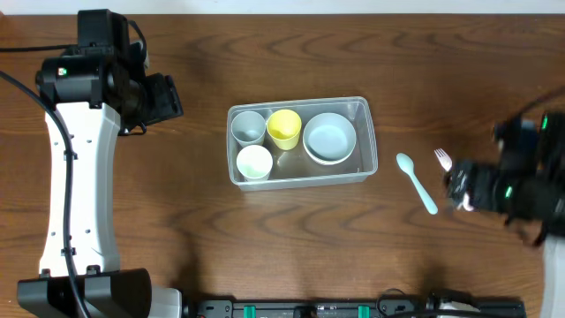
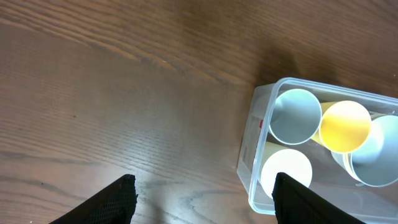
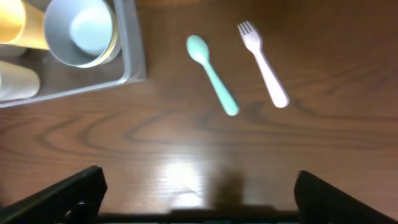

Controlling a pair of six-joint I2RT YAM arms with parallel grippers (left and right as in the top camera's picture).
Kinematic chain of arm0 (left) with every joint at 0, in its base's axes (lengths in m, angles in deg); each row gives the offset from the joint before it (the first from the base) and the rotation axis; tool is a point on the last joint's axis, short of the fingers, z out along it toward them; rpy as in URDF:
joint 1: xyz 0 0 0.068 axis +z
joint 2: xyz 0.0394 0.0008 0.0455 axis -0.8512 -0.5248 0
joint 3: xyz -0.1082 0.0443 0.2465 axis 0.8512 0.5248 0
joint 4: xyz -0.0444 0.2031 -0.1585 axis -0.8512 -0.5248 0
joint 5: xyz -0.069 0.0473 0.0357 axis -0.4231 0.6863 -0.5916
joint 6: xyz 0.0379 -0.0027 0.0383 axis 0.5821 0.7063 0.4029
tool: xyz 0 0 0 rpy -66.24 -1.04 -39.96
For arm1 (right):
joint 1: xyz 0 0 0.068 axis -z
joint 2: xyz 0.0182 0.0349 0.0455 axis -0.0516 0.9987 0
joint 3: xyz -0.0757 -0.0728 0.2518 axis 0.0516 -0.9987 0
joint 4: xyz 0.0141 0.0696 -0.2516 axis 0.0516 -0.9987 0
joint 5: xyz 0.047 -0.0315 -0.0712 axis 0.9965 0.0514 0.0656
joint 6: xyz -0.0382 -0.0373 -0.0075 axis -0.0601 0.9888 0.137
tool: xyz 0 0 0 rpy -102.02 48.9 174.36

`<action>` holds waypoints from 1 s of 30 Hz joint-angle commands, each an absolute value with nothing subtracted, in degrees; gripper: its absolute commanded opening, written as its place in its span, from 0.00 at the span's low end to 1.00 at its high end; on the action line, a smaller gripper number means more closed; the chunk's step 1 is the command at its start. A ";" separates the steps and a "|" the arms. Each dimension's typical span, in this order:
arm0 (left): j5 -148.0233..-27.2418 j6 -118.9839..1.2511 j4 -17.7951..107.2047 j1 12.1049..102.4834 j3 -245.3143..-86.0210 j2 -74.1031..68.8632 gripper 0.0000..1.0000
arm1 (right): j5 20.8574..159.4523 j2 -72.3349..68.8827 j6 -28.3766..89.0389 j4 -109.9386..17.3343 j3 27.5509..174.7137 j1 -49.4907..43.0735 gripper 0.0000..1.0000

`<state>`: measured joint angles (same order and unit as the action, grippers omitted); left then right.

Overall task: Pack container
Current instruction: 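Move the right gripper back over the mint-green spoon, then lower the right gripper and grasp the mint-green spoon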

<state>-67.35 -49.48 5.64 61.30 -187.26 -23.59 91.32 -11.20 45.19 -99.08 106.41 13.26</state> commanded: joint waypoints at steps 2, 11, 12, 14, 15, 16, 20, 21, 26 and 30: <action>-67.31 -49.50 5.42 61.55 -186.87 -23.94 0.71 | 96.46 -15.70 45.39 -96.15 94.94 13.33 0.99; -67.31 -49.48 5.46 61.55 -186.87 -23.92 0.71 | 102.10 -14.94 45.59 -80.21 89.62 13.33 0.99; -67.31 -49.50 5.46 61.55 -186.87 -23.94 0.71 | 101.88 -14.26 45.96 -78.01 89.62 13.33 0.99; -67.31 -49.48 5.46 61.55 -186.87 -23.94 0.71 | 99.08 -12.05 46.24 -74.81 89.62 13.35 0.99; -67.31 -49.48 5.46 61.55 -186.87 -23.94 0.72 | 97.49 -9.98 46.72 -73.61 89.62 13.35 0.99; -67.31 -49.48 5.46 61.55 -186.87 -23.94 0.71 | 97.31 -8.58 47.51 -73.18 89.62 13.33 0.99; -67.31 -49.48 5.42 61.55 -186.87 -23.94 0.72 | 95.00 0.93 52.28 -72.26 89.78 12.60 0.97; -67.31 -49.48 5.42 61.55 -186.87 -23.94 0.71 | 93.86 3.18 53.39 -72.06 89.87 12.17 0.98; -67.31 -49.50 5.42 61.55 -186.87 -23.94 0.71 | 84.13 13.80 56.08 -70.97 91.46 7.80 0.99; -67.31 -49.50 5.44 61.55 -186.87 -23.94 0.71 | 82.06 20.84 56.10 -69.15 94.08 5.46 0.99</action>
